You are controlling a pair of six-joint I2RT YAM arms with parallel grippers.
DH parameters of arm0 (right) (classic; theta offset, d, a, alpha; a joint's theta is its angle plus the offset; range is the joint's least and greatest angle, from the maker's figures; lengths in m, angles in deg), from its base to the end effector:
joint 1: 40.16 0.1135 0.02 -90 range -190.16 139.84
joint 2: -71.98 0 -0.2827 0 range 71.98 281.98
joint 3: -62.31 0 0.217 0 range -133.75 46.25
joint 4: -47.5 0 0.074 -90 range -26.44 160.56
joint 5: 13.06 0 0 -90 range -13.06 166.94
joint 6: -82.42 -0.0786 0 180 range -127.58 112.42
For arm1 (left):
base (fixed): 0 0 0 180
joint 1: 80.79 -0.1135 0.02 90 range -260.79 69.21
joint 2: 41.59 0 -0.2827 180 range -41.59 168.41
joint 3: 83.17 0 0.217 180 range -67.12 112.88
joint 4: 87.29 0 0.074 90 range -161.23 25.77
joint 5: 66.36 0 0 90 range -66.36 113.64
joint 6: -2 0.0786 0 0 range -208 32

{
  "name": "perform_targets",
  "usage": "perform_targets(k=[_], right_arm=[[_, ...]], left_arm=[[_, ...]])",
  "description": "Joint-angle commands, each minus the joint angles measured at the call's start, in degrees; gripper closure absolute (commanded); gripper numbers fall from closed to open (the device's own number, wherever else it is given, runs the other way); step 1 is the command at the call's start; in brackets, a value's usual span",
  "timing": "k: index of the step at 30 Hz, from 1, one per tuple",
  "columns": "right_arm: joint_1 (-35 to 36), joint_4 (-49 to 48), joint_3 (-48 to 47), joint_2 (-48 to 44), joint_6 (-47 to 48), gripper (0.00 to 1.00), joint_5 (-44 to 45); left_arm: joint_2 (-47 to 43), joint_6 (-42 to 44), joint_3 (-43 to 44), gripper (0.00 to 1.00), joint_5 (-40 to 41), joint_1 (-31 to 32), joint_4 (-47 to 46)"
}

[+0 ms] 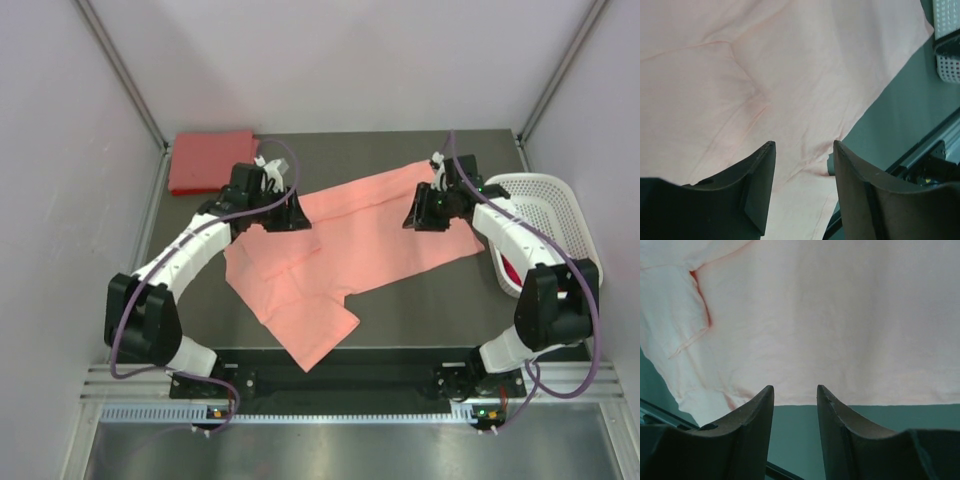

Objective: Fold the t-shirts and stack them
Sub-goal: Fold the tshirt

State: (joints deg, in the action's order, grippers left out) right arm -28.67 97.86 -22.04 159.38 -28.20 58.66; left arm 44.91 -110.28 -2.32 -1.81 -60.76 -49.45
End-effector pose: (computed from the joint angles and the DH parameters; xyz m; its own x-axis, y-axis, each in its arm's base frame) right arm 0.3013 0.0864 0.2650 -0.8676 0.1649 -0.4692 -0.0714 0.8924 0.4456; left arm 0.2927 -0.1427 0.2745 -0.8266 -0.0630 -0.5592 0.3121 0.7756 -0.5487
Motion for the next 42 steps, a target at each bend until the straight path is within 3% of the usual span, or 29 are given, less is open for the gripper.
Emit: perform_targets(k=[1, 3, 6, 8, 12, 19, 22, 31, 37, 42], right_arm=[[-0.59, 1.54, 0.79, -1.79, 0.23, 0.59, 3.51], [-0.41, 4.0, -0.08, -1.18, 2.07, 0.59, 6.06], [0.29, 7.96, -0.97, -0.03, 4.97, 0.59, 7.55], [2.13, 8.41, 0.17, -0.82, 6.46, 0.6, 9.22], [4.24, 6.92, 3.6, -2.93, 6.39, 0.59, 8.09], [4.86, 4.11, 9.22, -6.0, 5.07, 0.58, 4.92], [4.86, 3.14, 10.89, -7.67, 4.36, 0.58, 4.57], [4.86, 2.79, 16.17, -14.09, 2.43, 0.58, 4.31], [4.86, 3.93, 17.67, -16.9, 1.9, 0.59, 4.13], [4.86, 4.1, 18.46, -18.05, 1.73, 0.59, 4.13]], left_arm=[[-1.86, 0.32, 1.21, 0.48, 8.21, -0.52, 12.1], [-2.38, 0.66, 1.39, 0.52, 7.7, 0.35, 15.21], [-7.65, -0.12, -2.82, 0.51, 10.24, 7.28, 15.22], [-9.76, -1.35, -5.29, 0.51, 11.03, 14.4, 15.74], [-11.7, -3.73, -7.31, 0.52, 20.58, 28.89, 19.43], [-16.27, -20.3, -13.37, 0.55, 34.74, 53.49, 26.36], [-15.14, -27.71, -14.52, 0.54, 39.67, 59.84, 29.44], [-5.29, -34.58, -16.1, 0.53, 43.12, 61.27, 28.06], [-5.99, -35.29, -18.91, 0.59, 44.17, 61.18, 24.98], [-8.53, -35.98, -20.23, 0.57, 41.28, 61.18, 22.44]])
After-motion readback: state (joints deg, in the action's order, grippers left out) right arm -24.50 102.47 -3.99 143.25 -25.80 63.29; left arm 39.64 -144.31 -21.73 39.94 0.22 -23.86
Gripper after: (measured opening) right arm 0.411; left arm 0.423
